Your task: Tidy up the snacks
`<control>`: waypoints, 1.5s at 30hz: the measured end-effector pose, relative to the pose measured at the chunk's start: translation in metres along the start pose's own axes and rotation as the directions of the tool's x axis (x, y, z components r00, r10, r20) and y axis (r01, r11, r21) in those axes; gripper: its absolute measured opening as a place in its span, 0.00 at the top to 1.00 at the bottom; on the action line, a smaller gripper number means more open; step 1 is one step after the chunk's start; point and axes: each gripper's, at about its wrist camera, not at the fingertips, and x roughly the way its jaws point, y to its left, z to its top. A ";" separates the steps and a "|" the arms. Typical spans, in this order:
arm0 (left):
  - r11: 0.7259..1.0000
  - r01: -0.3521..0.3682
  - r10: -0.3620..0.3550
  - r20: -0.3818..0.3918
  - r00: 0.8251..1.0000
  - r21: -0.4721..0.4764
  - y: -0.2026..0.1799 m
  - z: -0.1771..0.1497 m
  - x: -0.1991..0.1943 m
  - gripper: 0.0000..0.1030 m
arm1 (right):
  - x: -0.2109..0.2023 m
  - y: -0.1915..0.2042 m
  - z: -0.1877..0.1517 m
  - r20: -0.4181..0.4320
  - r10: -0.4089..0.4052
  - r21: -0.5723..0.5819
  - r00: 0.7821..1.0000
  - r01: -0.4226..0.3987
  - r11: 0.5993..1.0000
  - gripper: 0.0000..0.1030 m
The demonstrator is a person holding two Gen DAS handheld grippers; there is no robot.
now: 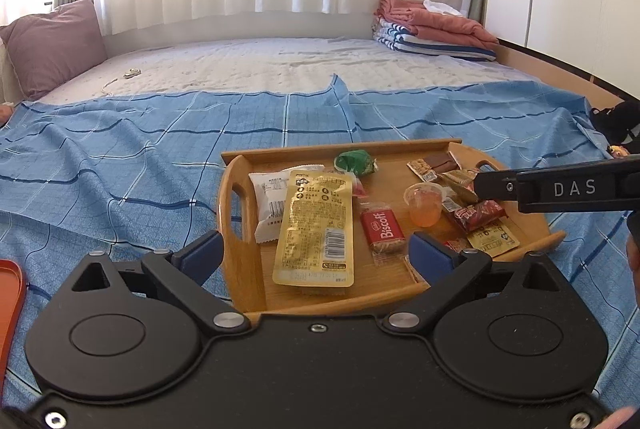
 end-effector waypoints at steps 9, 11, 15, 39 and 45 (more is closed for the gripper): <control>1.000 0.021 -0.021 -0.011 1.000 -0.010 -0.002 -0.014 -0.038 0.03 | -0.044 0.010 -0.028 0.044 0.022 -0.043 0.999 -0.021 0.999 0.25; 1.000 0.022 -0.022 -0.006 1.000 -0.011 -0.003 -0.020 -0.048 0.03 | -0.054 0.012 -0.035 0.060 0.028 -0.052 0.998 -0.025 0.998 0.24; 0.999 0.024 -0.024 -0.009 1.000 -0.022 -0.002 -0.030 -0.062 0.03 | -0.069 0.013 -0.049 0.076 0.026 -0.065 0.997 -0.021 0.998 0.22; 0.998 -0.057 0.054 -0.083 0.995 -0.036 -0.005 -0.102 -0.051 0.03 | -0.060 0.008 -0.134 0.038 -0.084 -0.065 0.996 0.086 0.994 0.16; 0.996 -0.088 0.086 -0.083 0.993 -0.018 -0.007 -0.107 -0.034 0.03 | -0.040 0.002 -0.148 0.005 -0.102 -0.025 0.995 0.103 0.994 0.12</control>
